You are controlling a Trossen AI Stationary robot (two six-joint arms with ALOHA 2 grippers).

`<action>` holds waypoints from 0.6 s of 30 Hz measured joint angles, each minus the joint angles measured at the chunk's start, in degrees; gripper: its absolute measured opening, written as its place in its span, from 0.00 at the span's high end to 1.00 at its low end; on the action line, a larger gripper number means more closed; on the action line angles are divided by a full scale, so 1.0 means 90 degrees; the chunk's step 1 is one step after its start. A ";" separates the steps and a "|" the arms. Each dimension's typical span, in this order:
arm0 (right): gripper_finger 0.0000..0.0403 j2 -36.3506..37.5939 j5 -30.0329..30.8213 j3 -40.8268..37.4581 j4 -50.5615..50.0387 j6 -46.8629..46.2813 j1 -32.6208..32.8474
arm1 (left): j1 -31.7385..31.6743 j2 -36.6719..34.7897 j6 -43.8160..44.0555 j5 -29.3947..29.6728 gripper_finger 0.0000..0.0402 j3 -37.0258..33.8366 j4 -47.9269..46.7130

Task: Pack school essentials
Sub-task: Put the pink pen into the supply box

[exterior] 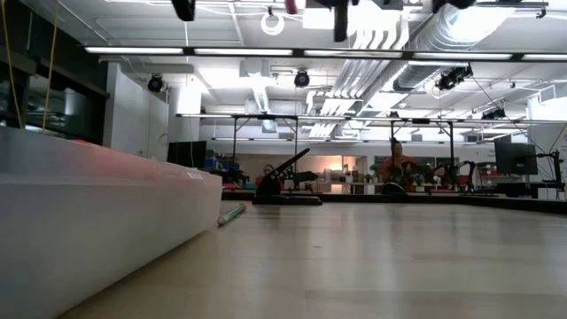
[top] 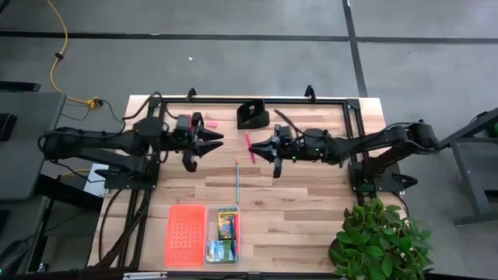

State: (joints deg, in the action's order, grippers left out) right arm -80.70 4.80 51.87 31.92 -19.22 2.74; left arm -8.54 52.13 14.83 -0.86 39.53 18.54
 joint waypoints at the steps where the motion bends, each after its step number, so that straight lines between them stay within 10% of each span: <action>1: 0.99 -0.0158 -0.0076 0.0165 0.0000 0.0059 0.0000 | 0.0010 0.0163 0.0000 0.0000 0.71 0.0017 0.0165; 18: 0.99 -0.0999 -0.0441 0.1446 -0.0832 0.0441 -0.0115 | 0.0149 0.1012 0.0206 -0.0308 0.44 0.0011 0.0964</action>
State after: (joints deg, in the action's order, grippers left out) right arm -89.69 0.83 64.88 24.43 -15.25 1.71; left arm -7.20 61.24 16.69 -3.63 39.64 27.22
